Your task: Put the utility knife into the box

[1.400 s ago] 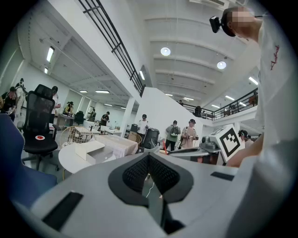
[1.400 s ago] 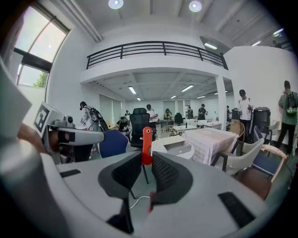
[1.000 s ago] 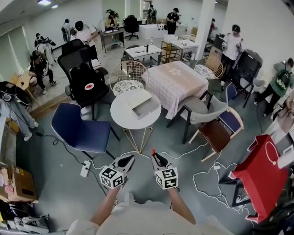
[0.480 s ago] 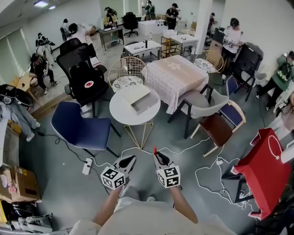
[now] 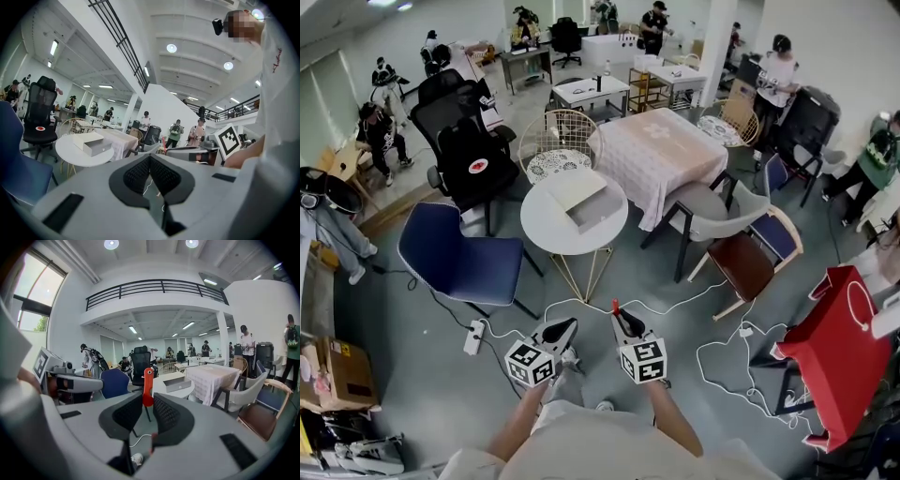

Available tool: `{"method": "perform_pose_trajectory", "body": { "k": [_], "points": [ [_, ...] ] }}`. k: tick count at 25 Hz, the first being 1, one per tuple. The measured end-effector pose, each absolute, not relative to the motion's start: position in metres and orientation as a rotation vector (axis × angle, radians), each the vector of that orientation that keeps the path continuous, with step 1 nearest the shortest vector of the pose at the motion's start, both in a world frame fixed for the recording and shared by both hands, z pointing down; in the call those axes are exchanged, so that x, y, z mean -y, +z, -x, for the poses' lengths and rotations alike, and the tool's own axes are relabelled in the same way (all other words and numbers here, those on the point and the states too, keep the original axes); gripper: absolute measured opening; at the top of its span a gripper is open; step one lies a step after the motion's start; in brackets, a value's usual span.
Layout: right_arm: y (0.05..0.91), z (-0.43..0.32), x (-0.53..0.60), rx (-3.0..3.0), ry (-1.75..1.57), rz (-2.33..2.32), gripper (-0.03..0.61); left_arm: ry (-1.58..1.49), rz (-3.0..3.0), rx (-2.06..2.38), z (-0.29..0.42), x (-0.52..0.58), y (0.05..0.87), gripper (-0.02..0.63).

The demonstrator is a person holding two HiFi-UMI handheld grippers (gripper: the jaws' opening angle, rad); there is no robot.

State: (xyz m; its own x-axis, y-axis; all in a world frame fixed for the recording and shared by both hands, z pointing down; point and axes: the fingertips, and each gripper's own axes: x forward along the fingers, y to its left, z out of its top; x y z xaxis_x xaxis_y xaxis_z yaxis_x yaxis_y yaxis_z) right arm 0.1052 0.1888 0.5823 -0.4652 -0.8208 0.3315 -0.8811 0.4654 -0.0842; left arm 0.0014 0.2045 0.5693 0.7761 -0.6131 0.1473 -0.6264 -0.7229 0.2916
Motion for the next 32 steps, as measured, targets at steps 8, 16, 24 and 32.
{"method": "perform_pose_trajectory", "body": {
  "k": [8, 16, 24, 32],
  "points": [
    [0.598, -0.092, -0.13, 2.421, 0.385, -1.478, 0.081, 0.058, -2.631, 0.879, 0.006, -0.137, 0.586, 0.011],
    [0.593, -0.08, -0.045, 2.393, 0.369, -1.498, 0.081, 0.034, -2.647, 0.829, 0.015, -0.046, 0.583, 0.011],
    [0.6, -0.071, 0.015, 2.349, 0.374, -1.502, 0.08, 0.024, -2.62, 0.787, 0.022, 0.014, 0.596, 0.011],
    [0.571, -0.05, 0.093, 2.342, 0.346, -1.512, 0.081, -0.013, -2.648, 0.782, 0.041, 0.096, 0.565, 0.011]
  ]
}}
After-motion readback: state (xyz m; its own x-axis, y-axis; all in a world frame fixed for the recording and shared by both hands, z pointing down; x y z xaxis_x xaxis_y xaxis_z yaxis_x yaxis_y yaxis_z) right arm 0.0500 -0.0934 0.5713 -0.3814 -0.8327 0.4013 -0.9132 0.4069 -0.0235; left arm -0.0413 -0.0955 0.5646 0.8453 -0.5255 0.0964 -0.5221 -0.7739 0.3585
